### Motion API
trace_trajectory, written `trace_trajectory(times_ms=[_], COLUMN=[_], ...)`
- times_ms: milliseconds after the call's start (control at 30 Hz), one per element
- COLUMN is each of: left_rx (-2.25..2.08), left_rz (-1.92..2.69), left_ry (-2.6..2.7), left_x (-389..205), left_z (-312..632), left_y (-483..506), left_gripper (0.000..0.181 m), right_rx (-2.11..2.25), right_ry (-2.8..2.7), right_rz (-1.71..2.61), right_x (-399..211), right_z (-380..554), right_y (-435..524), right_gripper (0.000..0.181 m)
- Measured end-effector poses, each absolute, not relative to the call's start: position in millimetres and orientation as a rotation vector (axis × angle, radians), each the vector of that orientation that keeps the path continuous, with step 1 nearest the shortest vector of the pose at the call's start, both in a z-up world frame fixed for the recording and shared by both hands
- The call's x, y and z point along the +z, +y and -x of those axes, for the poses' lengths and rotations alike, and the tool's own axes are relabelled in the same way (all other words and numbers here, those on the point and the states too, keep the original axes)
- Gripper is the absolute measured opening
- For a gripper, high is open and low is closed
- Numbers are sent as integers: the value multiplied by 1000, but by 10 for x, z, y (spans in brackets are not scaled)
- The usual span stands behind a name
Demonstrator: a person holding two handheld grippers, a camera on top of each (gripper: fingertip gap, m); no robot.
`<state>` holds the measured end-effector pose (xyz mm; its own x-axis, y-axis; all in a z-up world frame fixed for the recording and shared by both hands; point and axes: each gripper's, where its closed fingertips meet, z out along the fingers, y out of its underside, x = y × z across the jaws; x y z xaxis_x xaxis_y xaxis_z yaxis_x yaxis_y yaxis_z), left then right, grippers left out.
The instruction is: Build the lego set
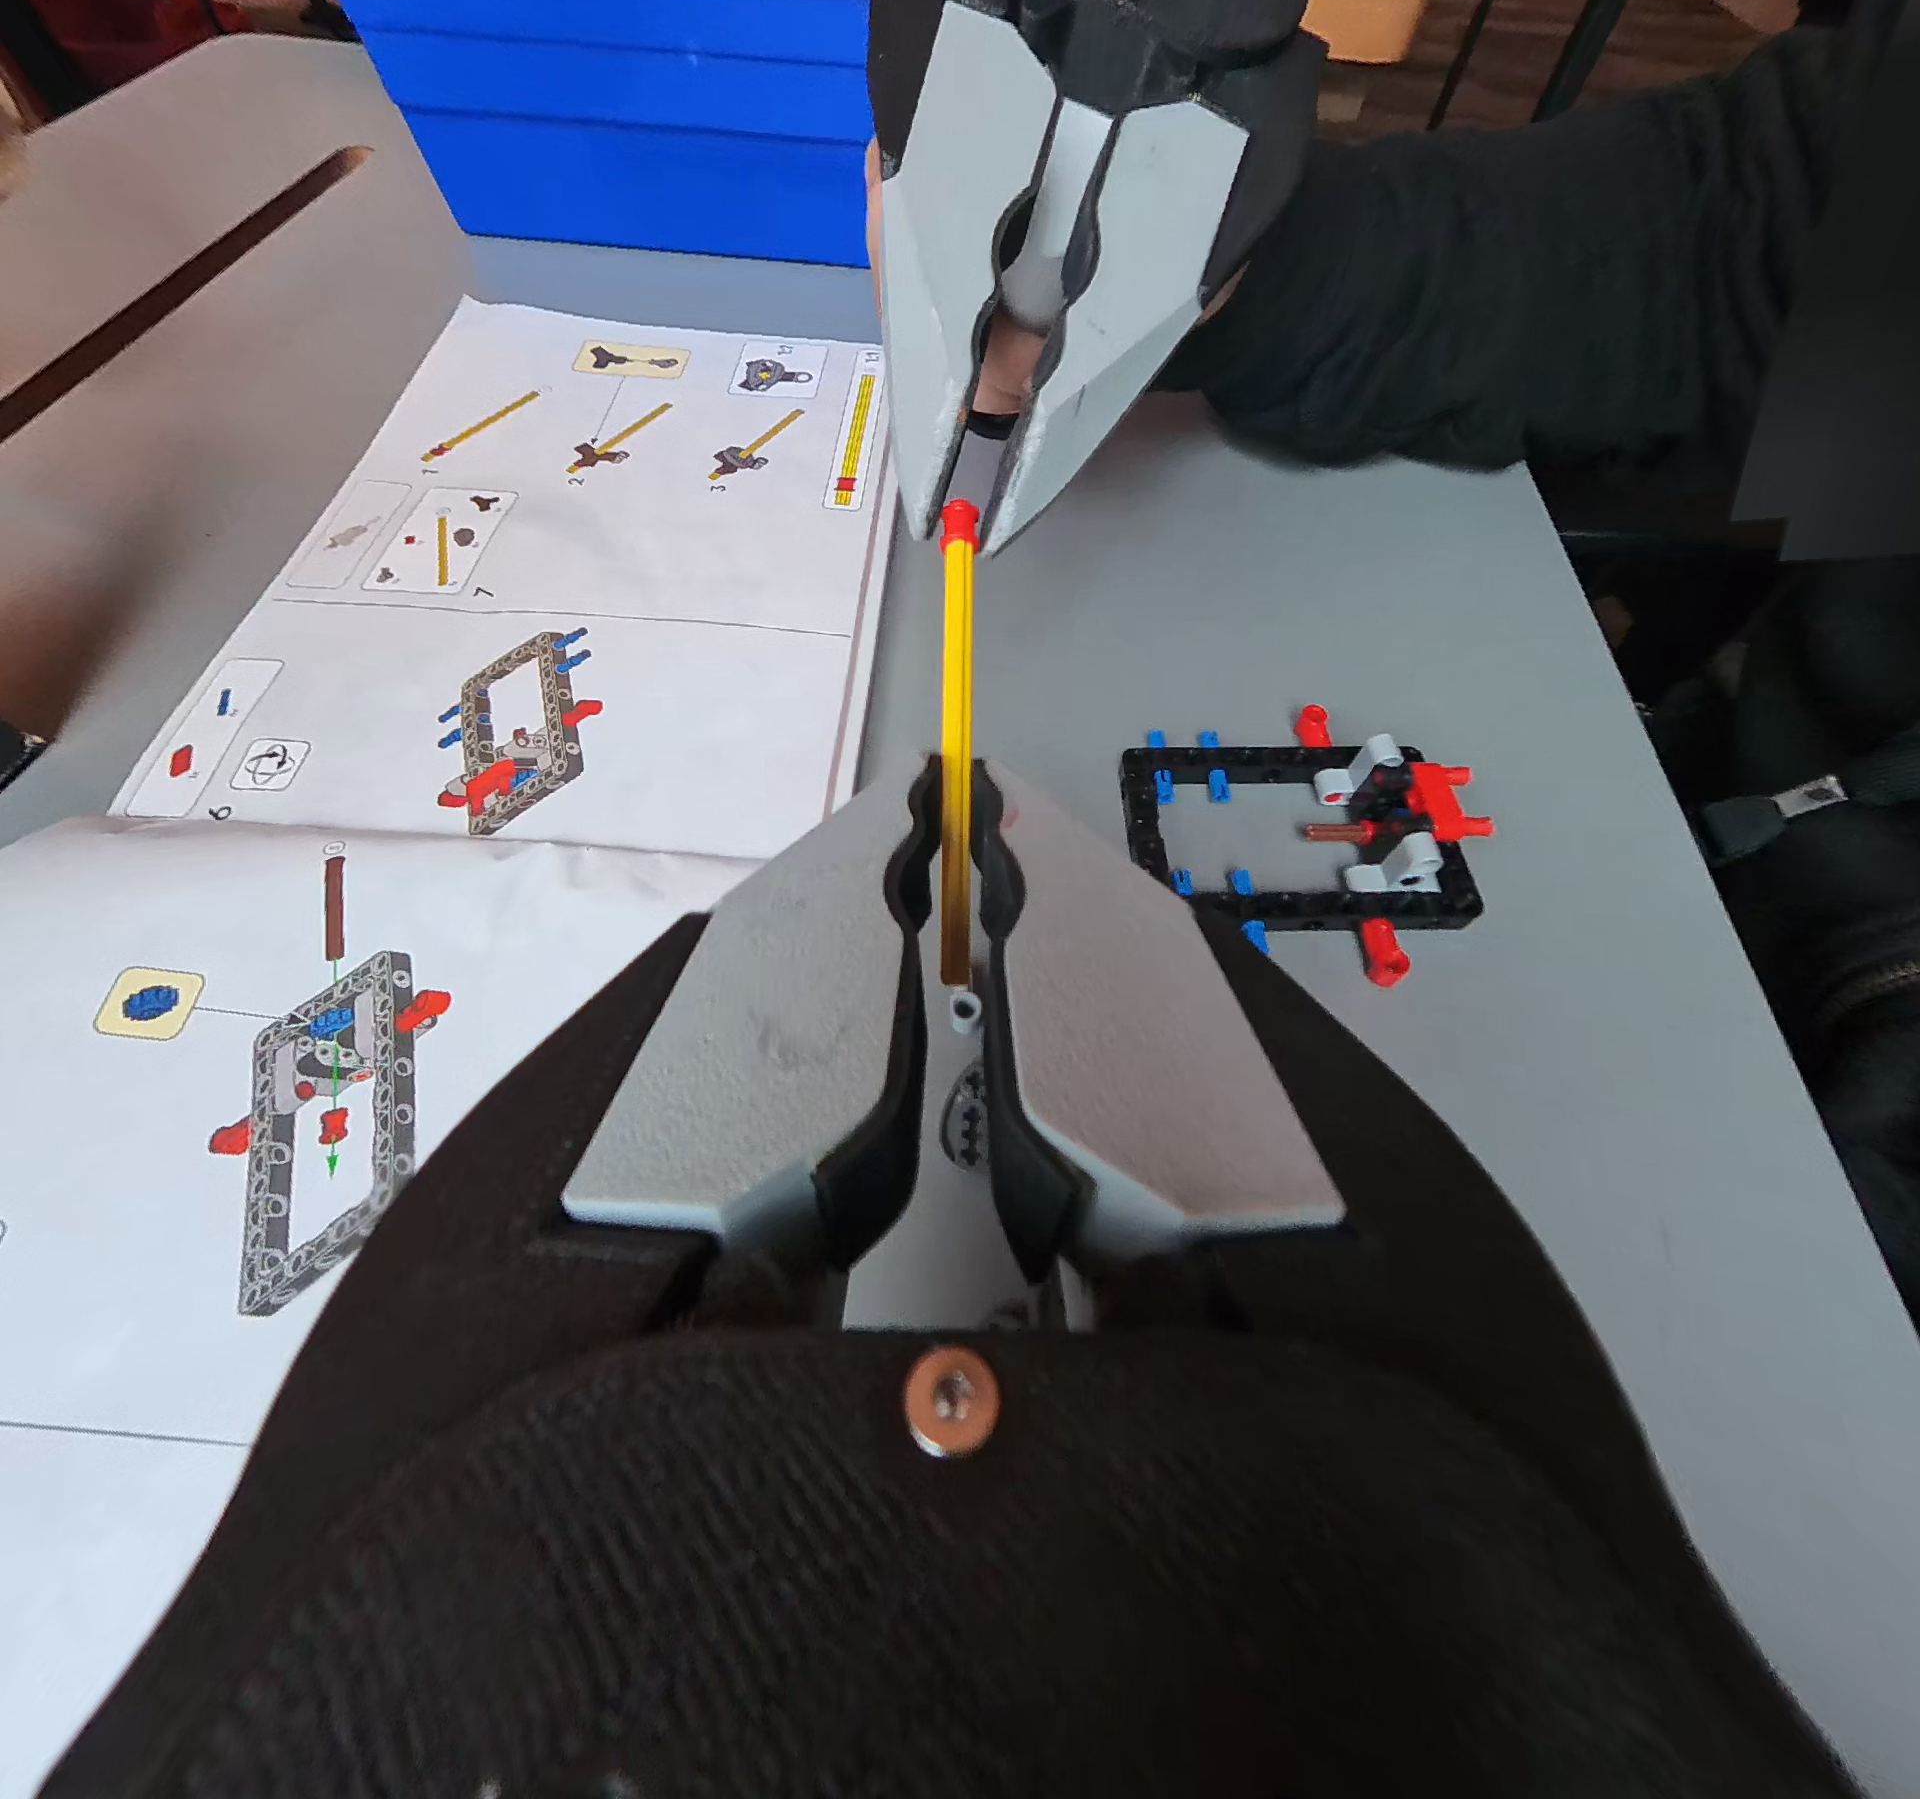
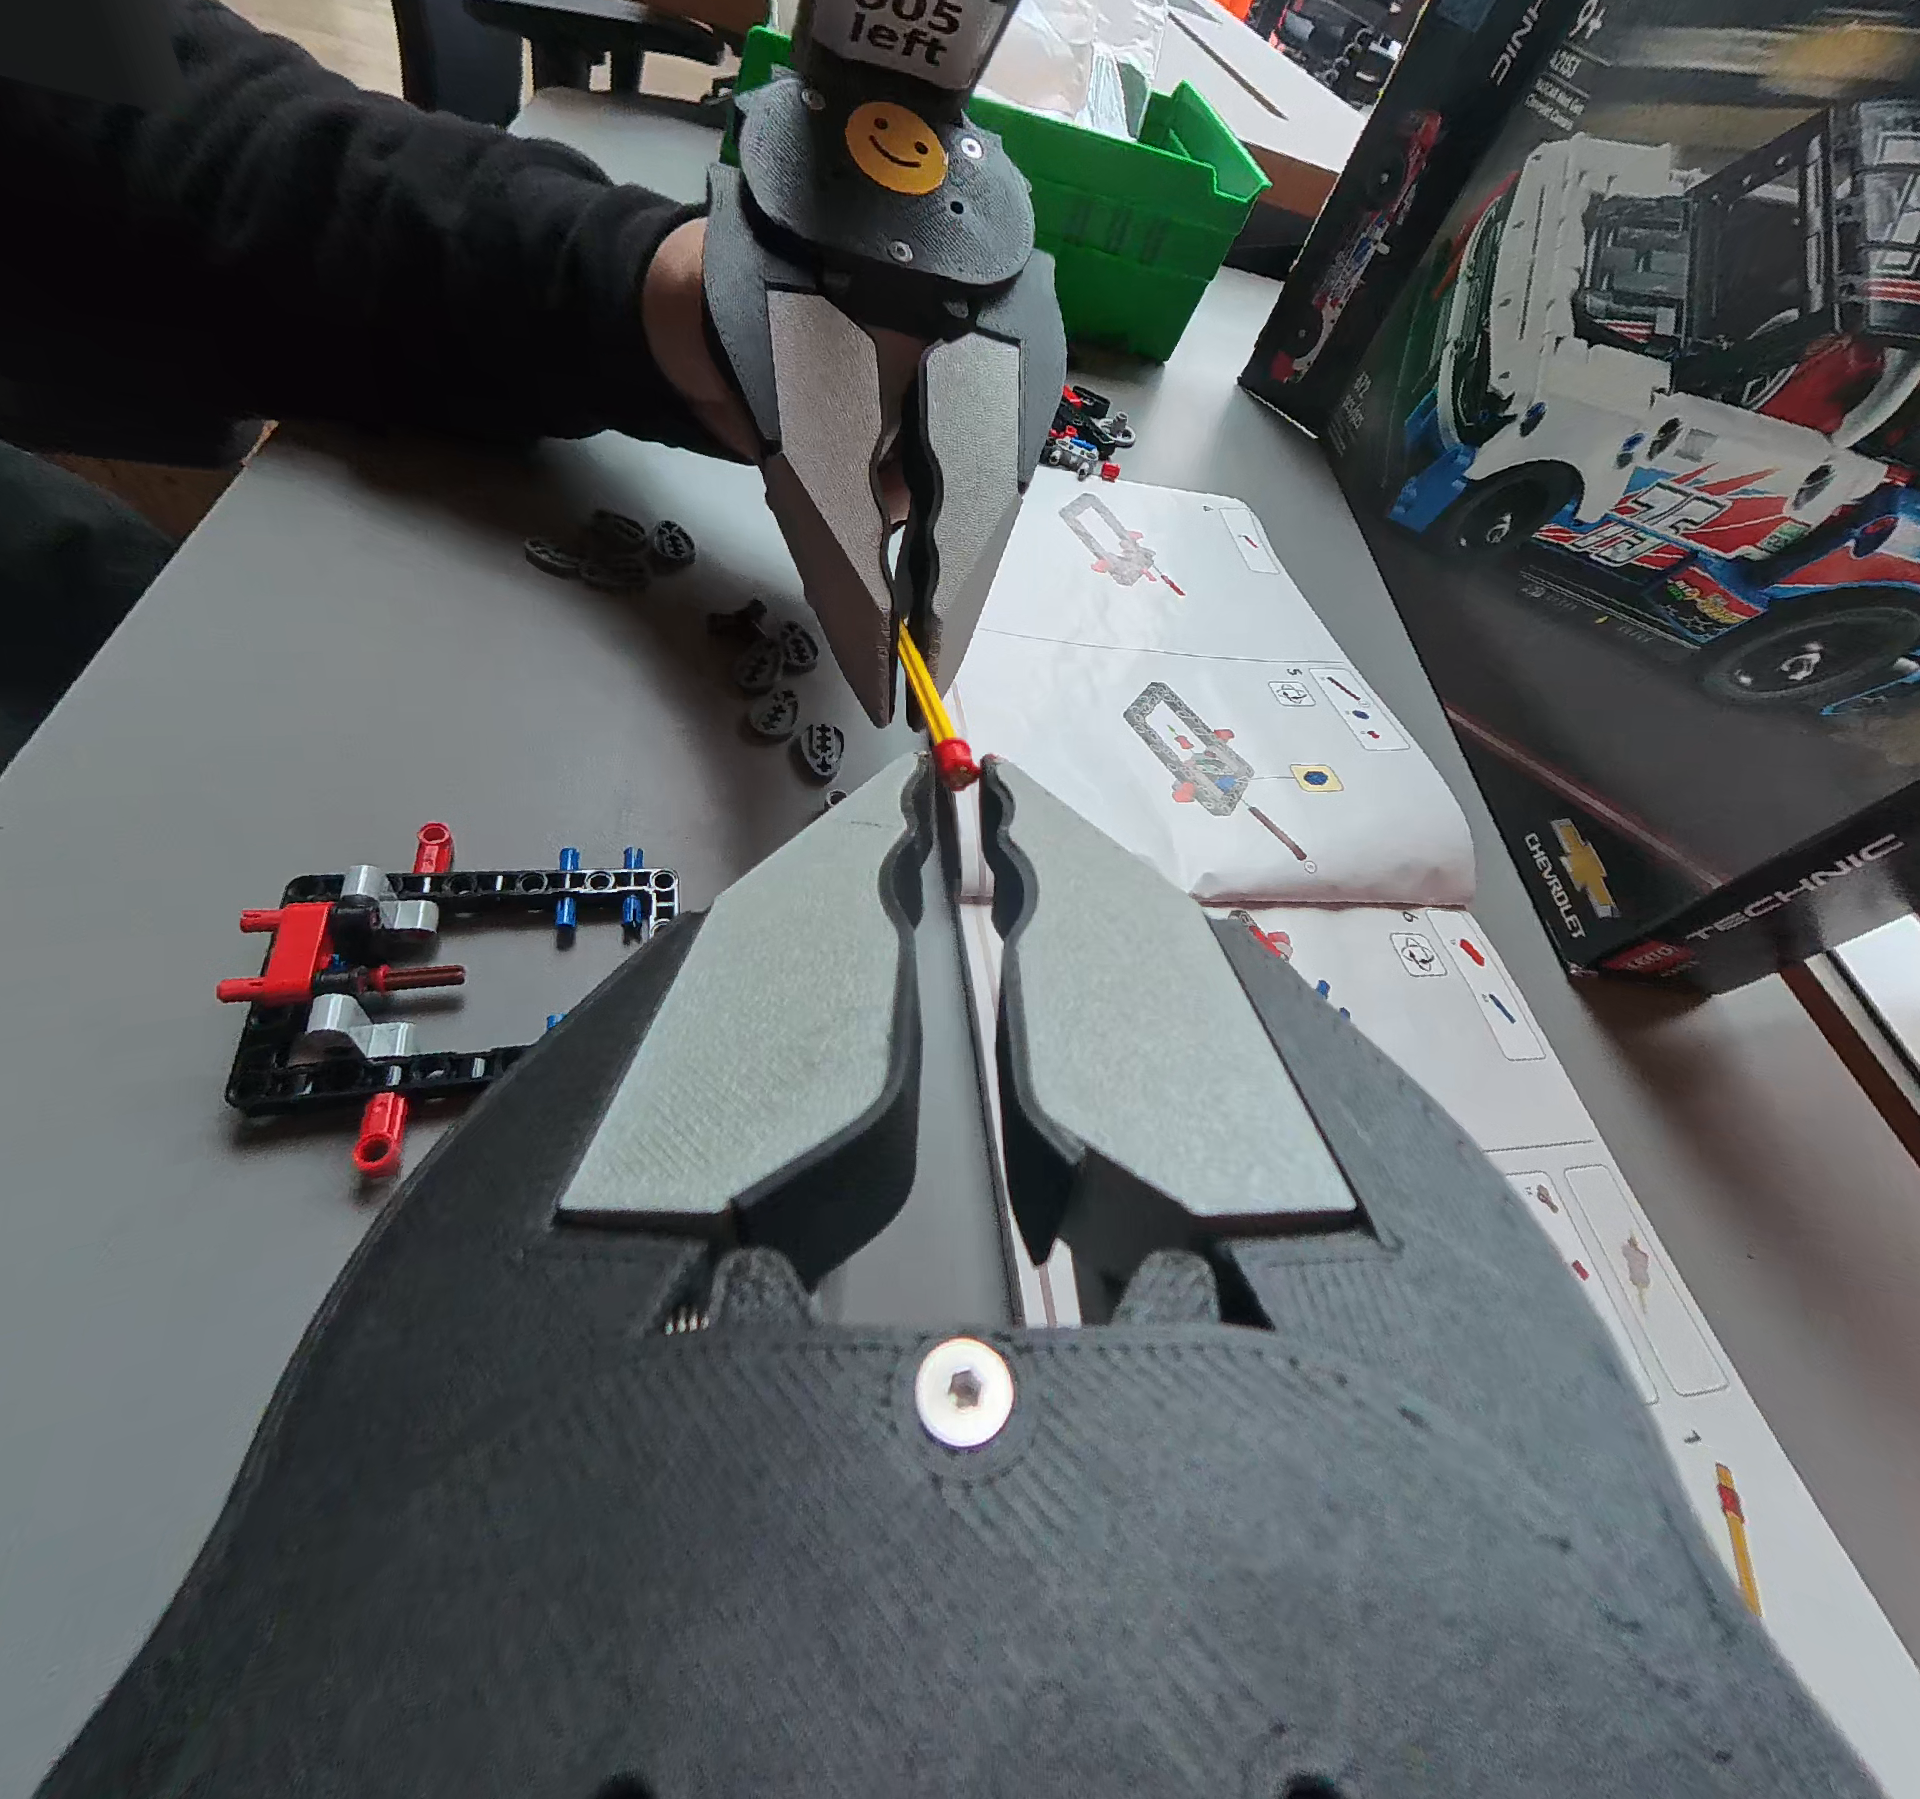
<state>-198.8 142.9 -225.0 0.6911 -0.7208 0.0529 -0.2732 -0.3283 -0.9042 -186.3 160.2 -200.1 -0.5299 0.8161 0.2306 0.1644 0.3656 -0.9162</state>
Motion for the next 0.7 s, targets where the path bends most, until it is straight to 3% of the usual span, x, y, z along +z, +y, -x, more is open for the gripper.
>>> trace_trajectory(times_ms=[700], left_rx=[-583], left_rz=[1942], left_ry=[812], left_x=[-2294], left_z=[1935], left_y=[1366], left_gripper=[1], right_rx=[1255], right_ry=[-1990], right_rz=[844], right_x=[-2084], right_z=[1814], right_y=[1502], right_gripper=[4])
